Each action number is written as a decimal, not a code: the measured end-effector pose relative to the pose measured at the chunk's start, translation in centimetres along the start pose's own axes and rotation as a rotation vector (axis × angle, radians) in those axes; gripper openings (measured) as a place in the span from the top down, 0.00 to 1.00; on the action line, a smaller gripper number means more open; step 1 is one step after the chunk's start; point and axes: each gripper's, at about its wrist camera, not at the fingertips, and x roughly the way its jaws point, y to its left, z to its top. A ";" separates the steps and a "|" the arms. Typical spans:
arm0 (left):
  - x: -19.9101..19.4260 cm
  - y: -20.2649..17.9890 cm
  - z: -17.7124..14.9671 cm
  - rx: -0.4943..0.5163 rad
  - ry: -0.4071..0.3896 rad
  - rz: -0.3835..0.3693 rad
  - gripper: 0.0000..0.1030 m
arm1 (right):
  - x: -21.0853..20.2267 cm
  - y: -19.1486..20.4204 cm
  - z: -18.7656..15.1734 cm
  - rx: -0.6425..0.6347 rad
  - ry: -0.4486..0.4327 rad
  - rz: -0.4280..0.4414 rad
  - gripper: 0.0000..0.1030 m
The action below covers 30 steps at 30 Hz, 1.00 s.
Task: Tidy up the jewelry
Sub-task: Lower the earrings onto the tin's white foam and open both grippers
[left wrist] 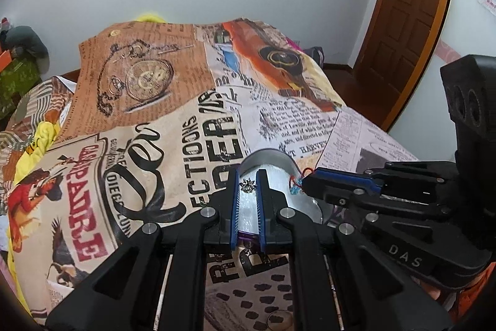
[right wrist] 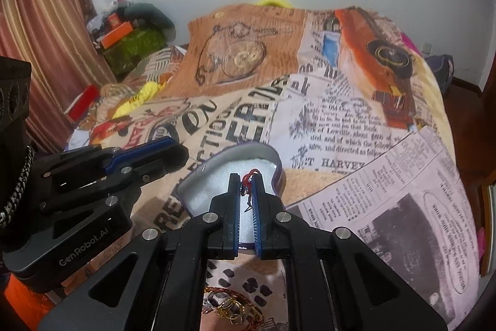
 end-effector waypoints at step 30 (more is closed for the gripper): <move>-1.1 0.5 -0.8 -0.011 0.064 0.000 0.91 | 1.0 1.2 -1.0 -0.065 0.092 -0.051 0.93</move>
